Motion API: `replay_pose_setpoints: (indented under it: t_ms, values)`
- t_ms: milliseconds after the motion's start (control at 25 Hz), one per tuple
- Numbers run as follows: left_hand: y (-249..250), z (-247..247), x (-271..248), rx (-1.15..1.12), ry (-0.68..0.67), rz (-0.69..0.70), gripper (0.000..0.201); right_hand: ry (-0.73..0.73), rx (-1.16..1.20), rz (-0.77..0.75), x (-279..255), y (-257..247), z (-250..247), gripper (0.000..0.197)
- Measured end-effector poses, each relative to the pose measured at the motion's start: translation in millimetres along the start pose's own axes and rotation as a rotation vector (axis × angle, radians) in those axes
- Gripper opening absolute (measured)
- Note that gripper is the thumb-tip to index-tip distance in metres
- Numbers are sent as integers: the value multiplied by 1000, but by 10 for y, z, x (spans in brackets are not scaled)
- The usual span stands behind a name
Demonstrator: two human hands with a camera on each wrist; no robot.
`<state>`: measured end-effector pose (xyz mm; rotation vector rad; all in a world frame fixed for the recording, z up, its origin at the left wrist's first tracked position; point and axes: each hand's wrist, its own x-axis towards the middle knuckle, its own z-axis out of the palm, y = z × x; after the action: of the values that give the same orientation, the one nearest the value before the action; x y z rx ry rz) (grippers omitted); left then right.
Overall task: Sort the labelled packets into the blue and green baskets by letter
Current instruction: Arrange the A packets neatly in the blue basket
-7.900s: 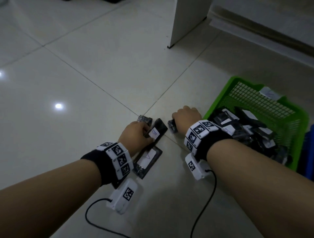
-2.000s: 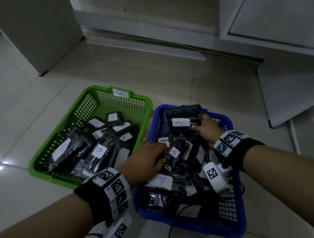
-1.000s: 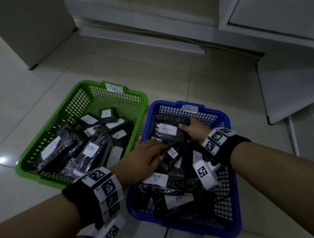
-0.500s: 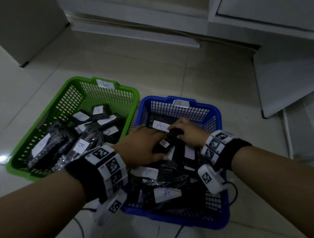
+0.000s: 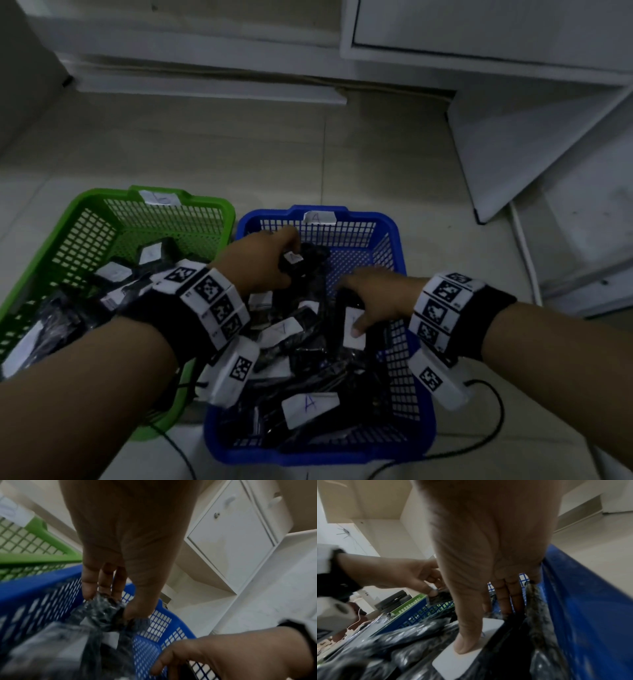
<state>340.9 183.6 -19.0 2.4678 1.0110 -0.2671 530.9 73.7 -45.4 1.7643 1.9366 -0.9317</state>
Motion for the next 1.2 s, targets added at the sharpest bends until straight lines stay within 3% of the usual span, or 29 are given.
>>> replay_pose_setpoints:
  t_ms: [120, 240, 360, 520, 600, 800, 960, 1080, 1200]
  values:
    - [62, 121, 43, -142, 72, -26, 26, -40, 35, -5, -61, -46, 1, 59]
    - [143, 306, 170, -247, 92, -29, 23, -74, 65, -1, -107, -55, -41, 34]
    - [241, 479, 346, -262, 105, -39, 26, -96, 148, 6, -164, -25, -126, 33]
    - [307, 513, 512, -161, -100, 63, 36, -17, 349, 13, -262, 50, -169, 32]
    - [276, 469, 563, -157, -175, 96, 40, 50, 408, 52, -273, 79, -199, 30]
    - [282, 366, 537, -146, -278, 78, 46, 530, 397, 267, -93, 252, -446, 38]
    - [271, 386, 544, -129, -303, 53, 45, 644, 324, 310, 92, 187, -401, 35]
    - [275, 381, 518, -139, -288, 63, 44, 588, 248, 266, 139, 171, -274, 34]
    - [271, 383, 524, -160, -278, 54, 43, 679, 292, 244, 121, 179, -137, 17]
